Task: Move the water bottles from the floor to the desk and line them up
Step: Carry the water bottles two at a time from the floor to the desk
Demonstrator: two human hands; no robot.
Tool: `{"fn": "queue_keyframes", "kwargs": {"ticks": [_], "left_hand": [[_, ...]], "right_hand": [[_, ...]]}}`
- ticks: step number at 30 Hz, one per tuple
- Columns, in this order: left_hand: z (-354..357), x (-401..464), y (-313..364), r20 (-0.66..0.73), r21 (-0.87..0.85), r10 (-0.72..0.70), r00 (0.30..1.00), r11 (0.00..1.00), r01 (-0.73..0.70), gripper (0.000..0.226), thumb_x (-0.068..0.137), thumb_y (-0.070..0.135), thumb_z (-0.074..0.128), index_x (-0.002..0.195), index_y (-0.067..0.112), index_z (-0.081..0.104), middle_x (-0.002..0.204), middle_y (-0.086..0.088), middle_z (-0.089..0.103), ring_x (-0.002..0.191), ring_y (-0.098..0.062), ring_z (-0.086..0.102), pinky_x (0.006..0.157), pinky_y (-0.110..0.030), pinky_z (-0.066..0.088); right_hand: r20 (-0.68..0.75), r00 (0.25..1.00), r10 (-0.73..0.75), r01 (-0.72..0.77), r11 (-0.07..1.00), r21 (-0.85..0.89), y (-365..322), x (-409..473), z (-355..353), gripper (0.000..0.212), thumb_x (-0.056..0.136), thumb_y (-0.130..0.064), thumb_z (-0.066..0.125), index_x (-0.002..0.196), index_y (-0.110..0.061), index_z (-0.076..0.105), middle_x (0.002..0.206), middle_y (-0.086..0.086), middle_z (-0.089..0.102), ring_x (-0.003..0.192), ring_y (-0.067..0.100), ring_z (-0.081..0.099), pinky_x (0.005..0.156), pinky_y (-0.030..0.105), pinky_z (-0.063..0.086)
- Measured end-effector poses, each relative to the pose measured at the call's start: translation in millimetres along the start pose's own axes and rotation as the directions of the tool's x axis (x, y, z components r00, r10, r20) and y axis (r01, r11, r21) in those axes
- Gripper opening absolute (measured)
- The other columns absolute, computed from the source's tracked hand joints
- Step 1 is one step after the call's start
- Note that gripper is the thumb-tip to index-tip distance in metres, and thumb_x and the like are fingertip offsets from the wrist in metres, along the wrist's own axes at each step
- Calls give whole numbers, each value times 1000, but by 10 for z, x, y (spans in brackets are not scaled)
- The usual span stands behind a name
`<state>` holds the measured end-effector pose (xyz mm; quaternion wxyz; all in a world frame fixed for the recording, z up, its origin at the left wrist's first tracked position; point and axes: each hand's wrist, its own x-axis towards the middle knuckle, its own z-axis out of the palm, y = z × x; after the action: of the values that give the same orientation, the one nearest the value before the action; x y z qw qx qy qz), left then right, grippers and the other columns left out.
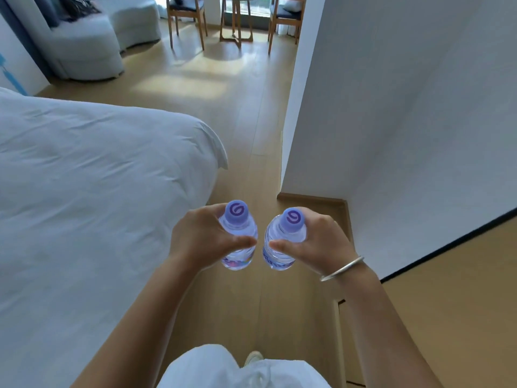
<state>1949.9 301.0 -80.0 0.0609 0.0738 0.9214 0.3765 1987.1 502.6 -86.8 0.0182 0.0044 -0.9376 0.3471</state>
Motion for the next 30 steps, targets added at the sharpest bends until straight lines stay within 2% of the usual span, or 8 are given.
{"fn": "queue_keyframes", "kwargs": {"ticks": [4, 6, 9, 14, 17, 22, 27, 30], "left_hand": [[51, 556, 26, -13, 7, -22, 1000, 1000, 22, 37, 42, 59, 66, 74, 41, 62, 66, 21, 63, 73, -10, 63, 69, -26, 48], [70, 846, 1, -11, 28, -18, 1000, 999, 18, 40, 45, 58, 68, 80, 39, 67, 65, 23, 59, 72, -11, 62, 68, -25, 48], [81, 1328, -77, -11, 43, 10, 1000, 999, -10, 54, 42, 67, 62, 85, 35, 70, 68, 19, 62, 70, -10, 62, 67, -27, 50], [-10, 2381, -151, 19, 55, 51, 999, 997, -52, 56, 45, 67, 63, 91, 35, 70, 73, 15, 64, 74, -13, 63, 70, -31, 53], [-186, 3095, -133, 35, 89, 82, 996, 992, -85, 55, 50, 62, 64, 96, 33, 69, 76, 14, 62, 76, -13, 61, 69, -28, 50], [-487, 4096, -143, 16, 59, 95, 995, 994, -95, 54, 52, 57, 75, 99, 32, 69, 76, 15, 60, 77, -13, 59, 68, -24, 43], [-653, 4830, -235, 4, 49, 68, 998, 996, -68, 46, 53, 54, 80, 93, 34, 67, 77, 14, 62, 77, -13, 58, 68, -24, 41], [-690, 5262, -322, -8, 43, 56, 998, 998, -56, 60, 40, 69, 62, 88, 32, 68, 76, 11, 65, 74, -14, 59, 64, -25, 42]], "right_hand": [[-3, 1000, -3, 3, 1000, 1, 164, 550, -78, 54, 60, -60, 63, 99, -22, 64, 87, -7, 67, 79, 16, 62, 75, 33, 51], [-9, 1000, -3, 3, 1000, 1, 238, 816, -76, 58, 59, -65, 61, 99, -23, 65, 83, -9, 65, 77, 14, 61, 72, 29, 50], [-23, 1000, 11, -10, 1000, 3, 330, 1250, -35, 66, 57, -73, 47, 97, -24, 65, 80, -11, 64, 74, 12, 60, 68, 23, 47], [-33, 999, 18, -18, 1000, -11, 377, 2224, -19, 68, 56, -72, 45, 97, -22, 66, 79, -10, 64, 71, 10, 58, 62, 9, 39], [-36, 999, 40, -41, 999, -14, 332, 2900, -17, 63, 57, -67, 56, 99, -20, 65, 86, -5, 68, 75, 13, 59, 65, 15, 42], [-82, 993, 86, -85, 996, 12, 267, 3861, -36, 54, 59, -59, 61, 98, -21, 64, 87, -3, 68, 81, 20, 62, 75, 32, 50], [-134, 985, 104, -101, 994, 32, 263, 4600, -35, 43, 66, -48, 75, 97, -19, 65, 83, -4, 66, 78, 19, 62, 72, 29, 49], [-154, 983, 97, -92, 995, 38, 298, 5040, -26, 39, 69, -40, 79, 98, -17, 65, 80, -7, 62, 76, 16, 60, 69, 21, 43]]}}
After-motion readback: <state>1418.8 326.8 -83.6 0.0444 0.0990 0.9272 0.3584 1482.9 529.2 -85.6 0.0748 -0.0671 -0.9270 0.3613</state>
